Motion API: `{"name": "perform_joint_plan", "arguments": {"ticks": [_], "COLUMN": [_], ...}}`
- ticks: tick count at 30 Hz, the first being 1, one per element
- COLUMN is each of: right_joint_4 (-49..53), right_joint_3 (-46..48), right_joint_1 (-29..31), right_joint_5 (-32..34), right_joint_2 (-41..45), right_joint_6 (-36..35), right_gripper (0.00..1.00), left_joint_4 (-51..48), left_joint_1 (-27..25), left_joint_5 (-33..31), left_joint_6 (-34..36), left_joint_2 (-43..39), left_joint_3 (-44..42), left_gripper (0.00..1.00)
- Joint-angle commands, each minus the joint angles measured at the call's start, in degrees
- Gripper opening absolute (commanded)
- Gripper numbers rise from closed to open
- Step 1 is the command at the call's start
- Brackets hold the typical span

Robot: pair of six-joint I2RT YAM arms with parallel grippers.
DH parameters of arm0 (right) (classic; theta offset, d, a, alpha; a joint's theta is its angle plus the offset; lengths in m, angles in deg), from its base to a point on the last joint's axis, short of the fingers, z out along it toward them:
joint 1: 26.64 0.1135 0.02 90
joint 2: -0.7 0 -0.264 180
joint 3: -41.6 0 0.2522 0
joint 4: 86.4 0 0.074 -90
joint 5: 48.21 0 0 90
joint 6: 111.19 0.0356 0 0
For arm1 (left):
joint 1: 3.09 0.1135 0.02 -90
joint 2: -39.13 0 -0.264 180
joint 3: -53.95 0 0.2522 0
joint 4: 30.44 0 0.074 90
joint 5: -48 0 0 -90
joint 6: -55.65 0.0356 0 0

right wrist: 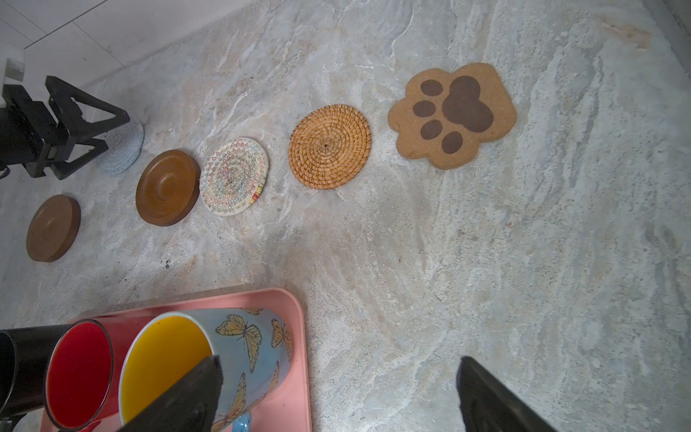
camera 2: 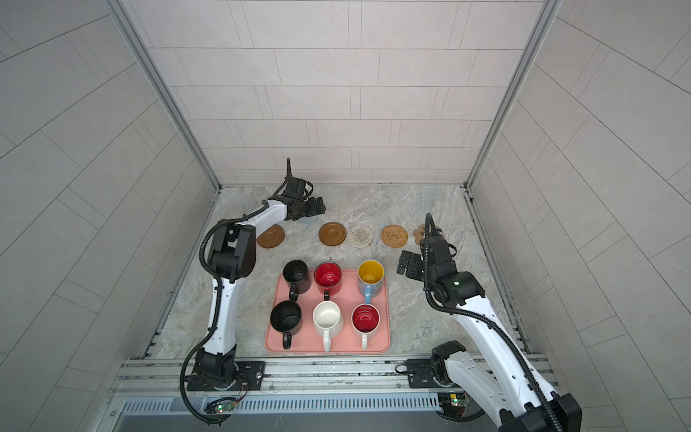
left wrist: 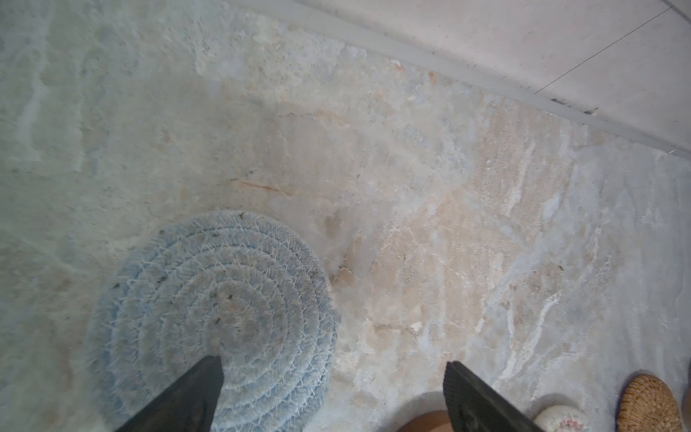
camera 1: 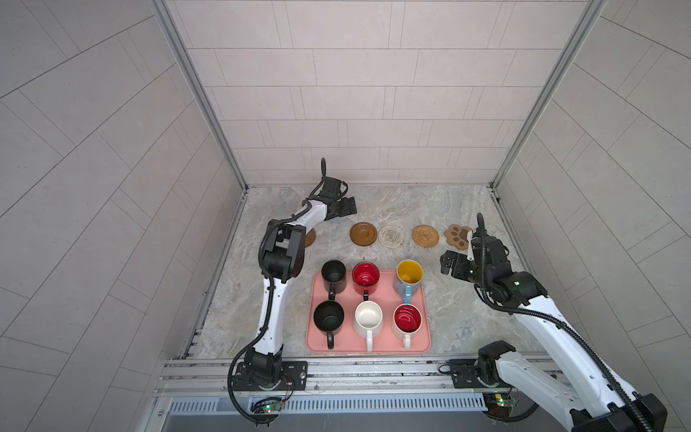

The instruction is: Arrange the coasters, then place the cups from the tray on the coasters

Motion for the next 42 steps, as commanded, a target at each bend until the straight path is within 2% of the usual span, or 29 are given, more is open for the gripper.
{"name": "perform_joint_plan", "arguments": {"ticks": [1, 8, 17, 27, 31, 42], "right_joint_4": [0.9, 0.8, 0.8, 0.3, 0.4, 1.5], "right_joint_3": [-1.2, -1.1, -0.7, 0.7, 0.9, 0.3], "right_joint_1": [0.3, 0.3, 0.3, 0.3, 0.3, 0.3], "right_joint_5": [0.9, 0.1, -0.5, -0.4, -0.5, -0.5], "right_joint_2": [0.7, 0.8, 0.9, 1.5, 1.2, 1.2], "right_joint_6": [-0.8, -0.5, -0.1, 1.0, 1.1, 1.2], "right_gripper": [1.00, 1.00, 0.99, 1.00, 0.99, 1.00], "left_joint_4": [2.6, 2.9, 3.0, 1.2, 1.3, 1.1], "left_joint_1": [0.1, -0.6, -4.8, -10.6, -12.3, -12.8], "left_joint_5": [0.8, 4.5, 9.3, 11.1, 9.6, 7.4], "left_joint_6": [1.0, 0.9, 1.3, 1.0, 0.9, -0.4], "left_joint_2": [-5.5, -10.8, -16.4, -13.3, -11.1, -5.3], "left_joint_3": [-2.1, -7.3, -14.7, -14.0, -13.0, -10.0], "left_gripper": [1.00, 1.00, 1.00, 1.00, 1.00, 1.00]}}
